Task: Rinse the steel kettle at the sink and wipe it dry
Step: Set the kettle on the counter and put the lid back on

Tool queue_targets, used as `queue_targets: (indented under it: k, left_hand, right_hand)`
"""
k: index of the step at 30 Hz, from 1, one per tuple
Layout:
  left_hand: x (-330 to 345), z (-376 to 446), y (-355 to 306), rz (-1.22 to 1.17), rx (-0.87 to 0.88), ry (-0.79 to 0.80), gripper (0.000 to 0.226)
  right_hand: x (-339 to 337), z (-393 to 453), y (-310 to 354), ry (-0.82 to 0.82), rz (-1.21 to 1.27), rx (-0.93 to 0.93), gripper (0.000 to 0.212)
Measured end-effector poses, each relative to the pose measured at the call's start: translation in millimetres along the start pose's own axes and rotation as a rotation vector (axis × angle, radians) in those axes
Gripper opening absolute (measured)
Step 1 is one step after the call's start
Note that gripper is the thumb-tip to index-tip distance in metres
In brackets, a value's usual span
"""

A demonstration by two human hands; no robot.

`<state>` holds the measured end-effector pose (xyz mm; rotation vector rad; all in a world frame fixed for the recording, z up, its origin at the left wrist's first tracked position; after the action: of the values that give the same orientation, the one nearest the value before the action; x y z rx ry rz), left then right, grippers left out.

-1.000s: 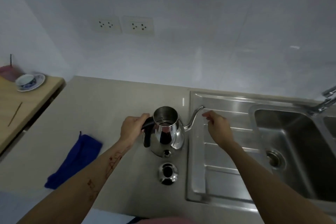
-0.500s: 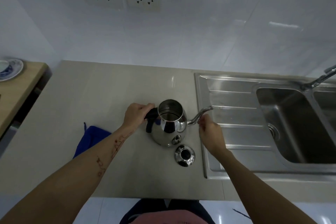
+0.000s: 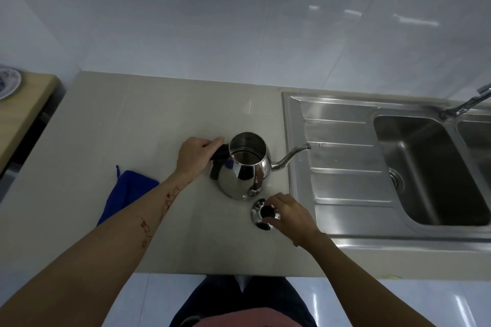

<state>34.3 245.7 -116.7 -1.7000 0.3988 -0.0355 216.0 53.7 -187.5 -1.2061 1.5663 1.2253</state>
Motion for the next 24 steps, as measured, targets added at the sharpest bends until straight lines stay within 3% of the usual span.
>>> queue_targets:
  k: [6,13,17,20,24]
  left_hand:
    - [-2,-8,-6,0.018,0.021,-0.048,0.053]
    - [-1,-14,-11,0.065,0.087,-0.058,0.052]
    - [-2,-15,-11,0.126,0.103,-0.044,0.056]
    - [-2,-15,-11,0.178,0.106,-0.020,0.062]
    - [-4,-18,-13,0.154,0.065,0.020,0.068]
  right_hand:
    - [-3,2,5,-0.071,-0.034,-0.053,0.028]
    - [-72,0,28,-0.118,0.439,-0.038,0.028]
    - [-147,5,52,-0.433,0.611,-0.092,0.019]
    - [-181,25,61,-0.554,0.575,-0.077,0.018]
    - [-178,59,61,-0.423,0.245,-0.059,0.030]
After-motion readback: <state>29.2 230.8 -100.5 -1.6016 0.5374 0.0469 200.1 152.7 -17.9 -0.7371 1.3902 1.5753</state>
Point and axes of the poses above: each hand's wrist, its own z-axis towards the middle knuckle, its own x-axis out of the palm, y = z × x, the point moved 6 cm from there along z, towards the middle knuckle, and after that the axes turned 14 degrees about -z, right-handed, at the moved point
